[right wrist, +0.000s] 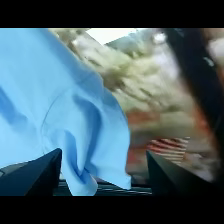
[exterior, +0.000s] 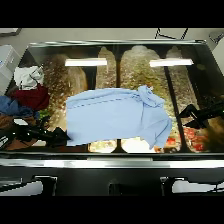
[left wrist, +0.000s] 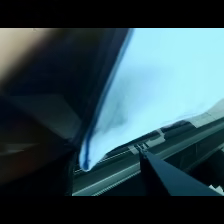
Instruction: Fold the clothes and pants, and hang the long-sleeved shirts on hangers.
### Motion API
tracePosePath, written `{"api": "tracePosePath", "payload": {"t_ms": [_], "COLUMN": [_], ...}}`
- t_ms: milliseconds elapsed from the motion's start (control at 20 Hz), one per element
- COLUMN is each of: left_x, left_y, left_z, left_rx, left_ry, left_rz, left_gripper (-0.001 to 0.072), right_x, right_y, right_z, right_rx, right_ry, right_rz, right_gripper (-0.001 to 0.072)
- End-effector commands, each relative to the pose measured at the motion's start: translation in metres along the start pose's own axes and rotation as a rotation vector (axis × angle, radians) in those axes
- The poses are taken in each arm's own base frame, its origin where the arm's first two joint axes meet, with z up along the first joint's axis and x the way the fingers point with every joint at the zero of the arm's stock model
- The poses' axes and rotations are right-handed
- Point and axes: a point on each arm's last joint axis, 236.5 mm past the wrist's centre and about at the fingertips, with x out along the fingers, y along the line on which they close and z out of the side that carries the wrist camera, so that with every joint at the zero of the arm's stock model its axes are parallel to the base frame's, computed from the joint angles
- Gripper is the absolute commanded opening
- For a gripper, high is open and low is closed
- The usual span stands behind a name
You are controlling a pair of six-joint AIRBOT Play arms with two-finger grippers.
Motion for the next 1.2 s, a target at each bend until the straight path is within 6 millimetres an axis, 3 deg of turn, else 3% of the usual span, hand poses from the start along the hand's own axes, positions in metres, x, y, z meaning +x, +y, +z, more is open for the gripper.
{"api": "tracePosePath", "payload": {"t_ms": [0, 200, 500, 700, 800, 850, 900, 950, 1050, 1150], "left_x": [0.015, 0.016, 0.014, 0.013, 0.011, 0.01, 0.007, 0.002, -0.023, -0.087], "left_y": [-0.001, -0.003, -0.011, -0.014, -0.02, -0.023, -0.025, -0.03, -0.052, -0.109], "left_z": [-0.005, -0.005, -0.004, -0.003, 0.0, 0.0, 0.002, 0.007, 0.025, 0.054], "left_rx": [0.006, -0.003, -0.005, -0.002, -0.005, -0.002, 0.012, 0.031, 0.113, 0.293], "left_ry": [0.006, 0.01, -0.003, -0.013, -0.027, -0.035, -0.045, -0.065, -0.152, -0.354], "left_rz": [0.015, 0.018, -0.01, -0.018, -0.041, -0.047, -0.046, -0.046, -0.047, -0.045], "left_gripper": [0.0388, 0.0029, 0.0029, 0.0029, 0.0029, 0.0029, 0.0029, 0.0028, 0.0027, 0.0027], "right_x": [0.002, 0.008, 0.034, 0.07, 0.082, 0.086, 0.085, 0.08, 0.048, -0.021], "right_y": [0.0, -0.004, 0.001, 0.023, 0.032, 0.037, 0.043, 0.049, 0.069, 0.111], "right_z": [-0.002, 0.01, 0.034, 0.032, 0.037, 0.038, 0.037, 0.035, 0.04, 0.056], "right_rx": [-0.009, -0.003, -0.041, -0.167, -0.181, -0.196, -0.211, -0.224, -0.286, -0.392], "right_ry": [0.009, -0.025, -0.056, -0.011, -0.029, -0.039, -0.035, -0.032, -0.092, -0.283], "right_rz": [-0.005, -0.01, 0.061, 0.023, -0.008, -0.018, -0.018, -0.011, -0.004, 0.006], "right_gripper": [0.06, 0.0589, 0.0591, 0.0578, 0.0473, 0.0294, 0.0064, 0.0052, 0.005, 0.005]}}
